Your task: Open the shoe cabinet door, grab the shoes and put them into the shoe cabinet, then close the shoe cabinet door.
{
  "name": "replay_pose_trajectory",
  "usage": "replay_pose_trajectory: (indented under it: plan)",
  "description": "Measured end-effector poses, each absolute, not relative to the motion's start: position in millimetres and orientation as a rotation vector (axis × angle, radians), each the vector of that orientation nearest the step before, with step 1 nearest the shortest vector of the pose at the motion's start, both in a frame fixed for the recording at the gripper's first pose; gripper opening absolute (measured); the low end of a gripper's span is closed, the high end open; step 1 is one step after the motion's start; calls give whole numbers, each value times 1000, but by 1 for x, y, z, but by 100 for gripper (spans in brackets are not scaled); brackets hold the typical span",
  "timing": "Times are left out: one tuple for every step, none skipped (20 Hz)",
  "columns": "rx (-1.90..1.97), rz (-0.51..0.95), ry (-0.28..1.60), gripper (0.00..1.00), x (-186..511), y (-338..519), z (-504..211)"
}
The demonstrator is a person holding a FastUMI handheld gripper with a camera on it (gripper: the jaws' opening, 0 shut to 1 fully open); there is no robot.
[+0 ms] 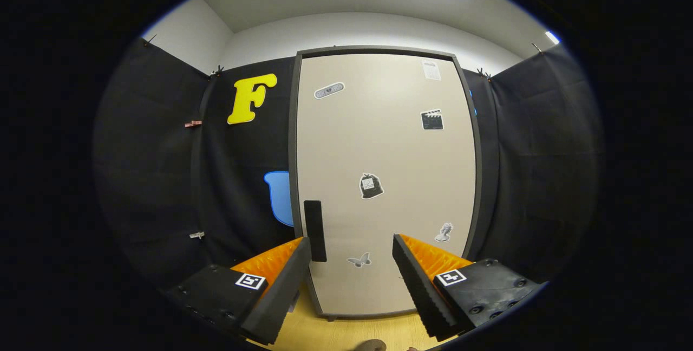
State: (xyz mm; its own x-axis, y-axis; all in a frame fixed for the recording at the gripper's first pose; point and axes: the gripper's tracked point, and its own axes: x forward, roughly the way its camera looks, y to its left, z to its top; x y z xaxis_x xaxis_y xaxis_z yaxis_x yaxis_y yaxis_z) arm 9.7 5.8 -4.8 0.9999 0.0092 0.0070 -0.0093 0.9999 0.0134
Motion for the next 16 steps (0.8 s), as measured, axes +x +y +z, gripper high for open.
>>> replay_pose_trajectory:
  plan:
    - [14,10,-8,98,13,9,-6]
    - [16,15,-9,98,16,14,-8]
    - [18,18,-6,98,20,18,-11]
    - [20,22,1,98,24,23,-15]
    - [20,23,9,98,29,28,-20]
    - [21,23,19,98,36,31,-25]
    - [24,21,24,98,42,35,-28]
    - [28,20,27,98,49,38,-31]
    - [31,13,27,98,58,40,-33]
    - [38,8,26,98,65,42,-35]
    - [45,7,23,96,74,45,-35]
    - [51,8,17,96,82,48,-35]
    - [55,8,18,96,90,50,-37]
    - [56,7,21,96,99,52,-39]
    - [55,4,29,96,108,55,-43]
    - [51,-1,35,96,115,55,-45]
